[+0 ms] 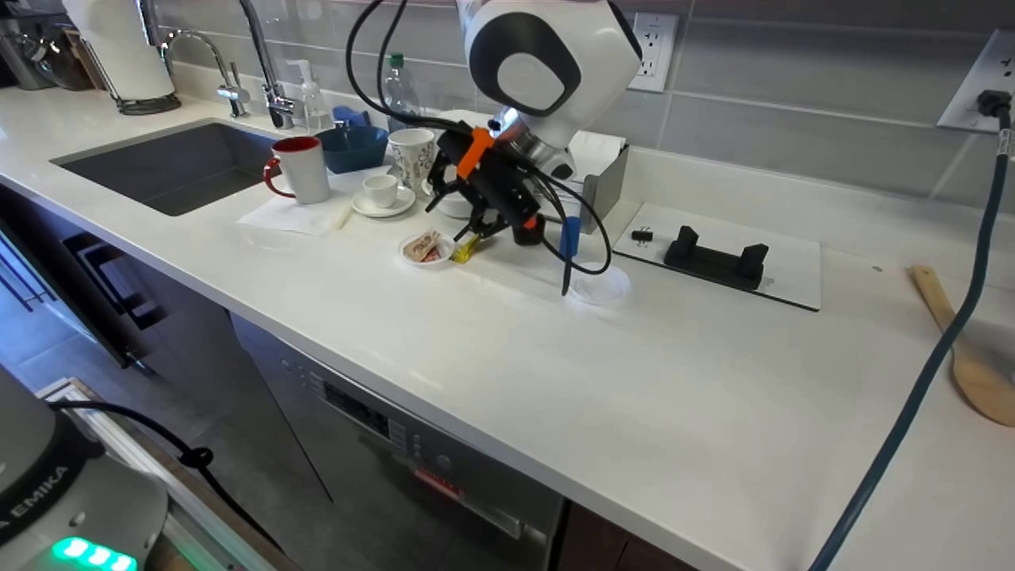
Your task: Put the sachet on the small white plate
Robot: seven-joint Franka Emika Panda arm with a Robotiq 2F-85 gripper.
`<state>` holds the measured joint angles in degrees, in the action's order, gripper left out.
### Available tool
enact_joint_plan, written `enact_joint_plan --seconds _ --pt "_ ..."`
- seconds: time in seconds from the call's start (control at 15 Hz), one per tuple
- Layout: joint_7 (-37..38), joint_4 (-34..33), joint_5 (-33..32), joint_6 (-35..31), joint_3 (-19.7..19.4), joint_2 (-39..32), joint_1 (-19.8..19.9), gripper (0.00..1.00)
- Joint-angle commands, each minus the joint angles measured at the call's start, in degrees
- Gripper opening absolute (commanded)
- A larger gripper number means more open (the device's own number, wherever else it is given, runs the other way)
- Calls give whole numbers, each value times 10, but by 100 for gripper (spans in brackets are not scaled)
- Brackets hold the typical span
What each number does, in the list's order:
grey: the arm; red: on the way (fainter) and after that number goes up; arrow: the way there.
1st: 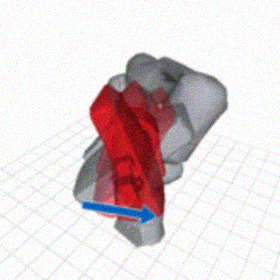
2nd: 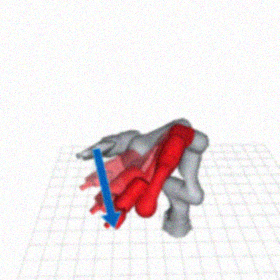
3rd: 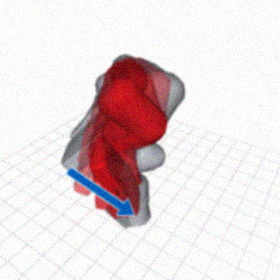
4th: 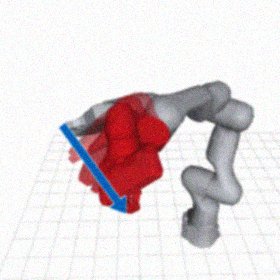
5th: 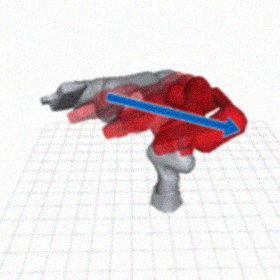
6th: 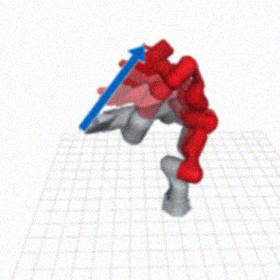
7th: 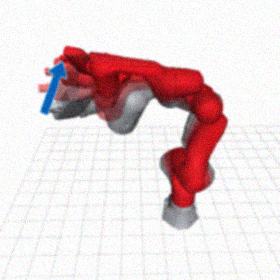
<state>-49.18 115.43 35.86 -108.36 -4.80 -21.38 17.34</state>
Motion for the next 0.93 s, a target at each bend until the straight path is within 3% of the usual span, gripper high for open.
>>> enact_joint_plan --seconds 0.0,0.13,0.6,0.73,0.8,0.87 --pt "-23 37 -2 31 -7 78 3 95" --pt "-13 57 -9 24 -18 117 -4 100" --pt "-61 172 -32 -98 -52 269 -16 100" --pt "-91 186 -51 -111 -62 290 -19 100" --pt "-66 148 -33 -85 -66 251 -23 100" --pt "-75 158 -40 -90 -70 264 -24 100"
